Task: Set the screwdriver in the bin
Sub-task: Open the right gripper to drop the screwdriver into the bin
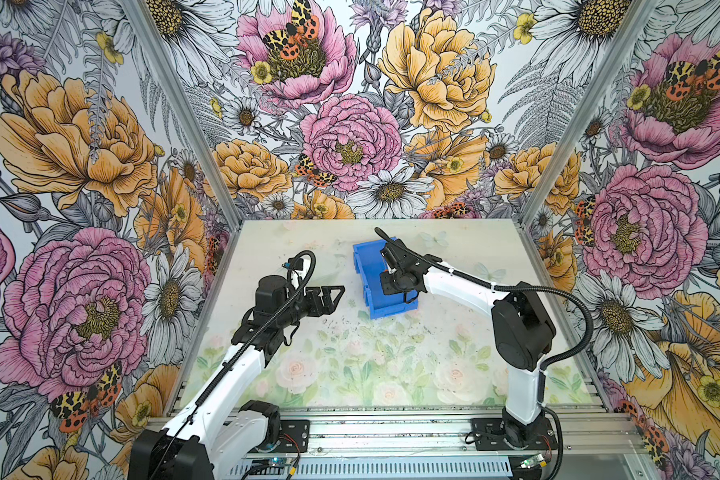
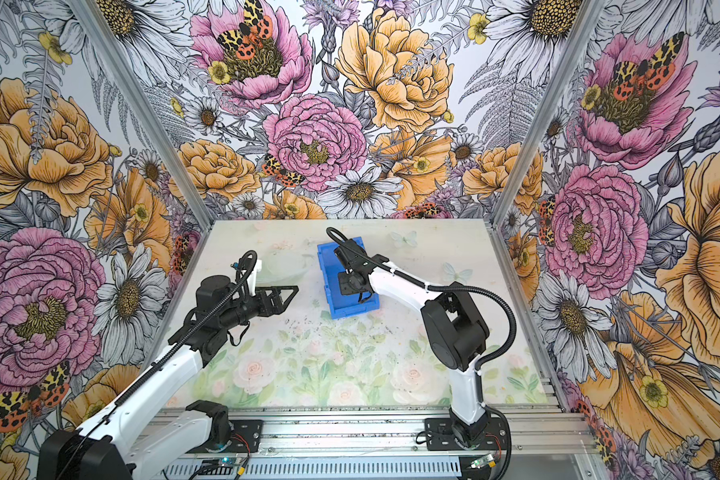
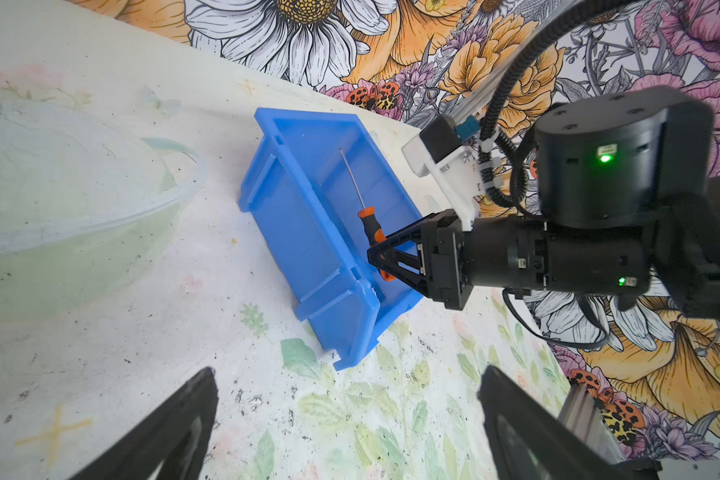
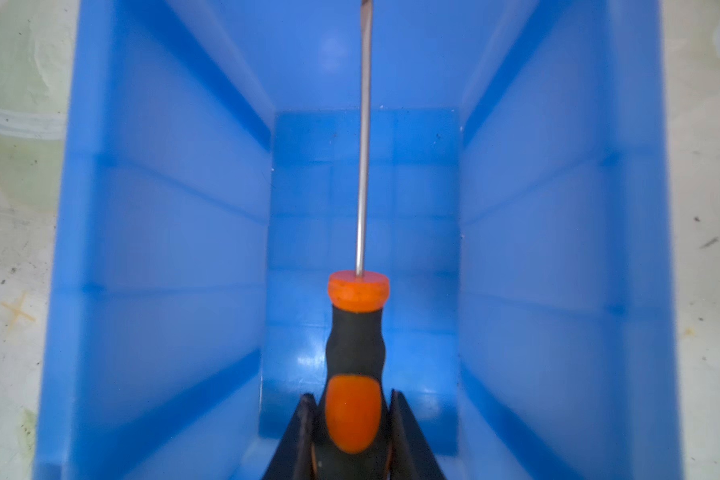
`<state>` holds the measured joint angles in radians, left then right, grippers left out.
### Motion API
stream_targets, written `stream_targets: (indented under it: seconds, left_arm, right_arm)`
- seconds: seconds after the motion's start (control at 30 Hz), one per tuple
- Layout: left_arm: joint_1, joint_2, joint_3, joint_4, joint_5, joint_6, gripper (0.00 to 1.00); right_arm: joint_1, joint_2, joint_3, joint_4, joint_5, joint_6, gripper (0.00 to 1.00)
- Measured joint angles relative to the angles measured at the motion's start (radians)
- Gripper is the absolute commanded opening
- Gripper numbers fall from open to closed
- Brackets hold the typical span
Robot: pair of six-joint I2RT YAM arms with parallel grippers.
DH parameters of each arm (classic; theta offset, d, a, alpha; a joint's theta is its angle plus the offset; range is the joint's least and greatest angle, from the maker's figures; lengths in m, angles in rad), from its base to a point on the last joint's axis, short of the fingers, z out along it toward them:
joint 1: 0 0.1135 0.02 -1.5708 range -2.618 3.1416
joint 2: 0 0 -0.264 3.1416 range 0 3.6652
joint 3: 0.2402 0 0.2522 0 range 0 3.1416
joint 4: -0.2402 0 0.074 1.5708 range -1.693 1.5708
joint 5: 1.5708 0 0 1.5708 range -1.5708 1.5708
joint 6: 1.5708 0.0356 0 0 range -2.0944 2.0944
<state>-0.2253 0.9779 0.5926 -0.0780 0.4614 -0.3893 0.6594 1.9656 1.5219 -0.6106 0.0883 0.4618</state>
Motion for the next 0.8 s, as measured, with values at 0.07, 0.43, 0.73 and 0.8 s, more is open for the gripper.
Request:
stream_targets:
  seconds: [0.07,0.43,0.73,0.8]
  left_arm:
    - [0.0,0.0,0.0,0.0,0.0,0.0,0.99]
    - [0.006,0.002,0.0,-0.011,0.0,0.021,0.99]
    - [0.047,0.008,0.003,-0.033,-0.053,0.03,0.99]
    - [0.046,0.011,0.013,-0.058,-0.104,0.036,0.99]
  right_arm:
    - [0.0,0.004,0.0,-0.003,-0.002,0.003,0.07]
    - [0.0,0.004,0.029,0.001,-0.002,0.016,0.5]
    - [0.002,-0.046,0.03,-0.004,0.043,0.003,0.81]
    - [0.003,-0.108,0.013,0.002,0.077,-0.011,1.0]
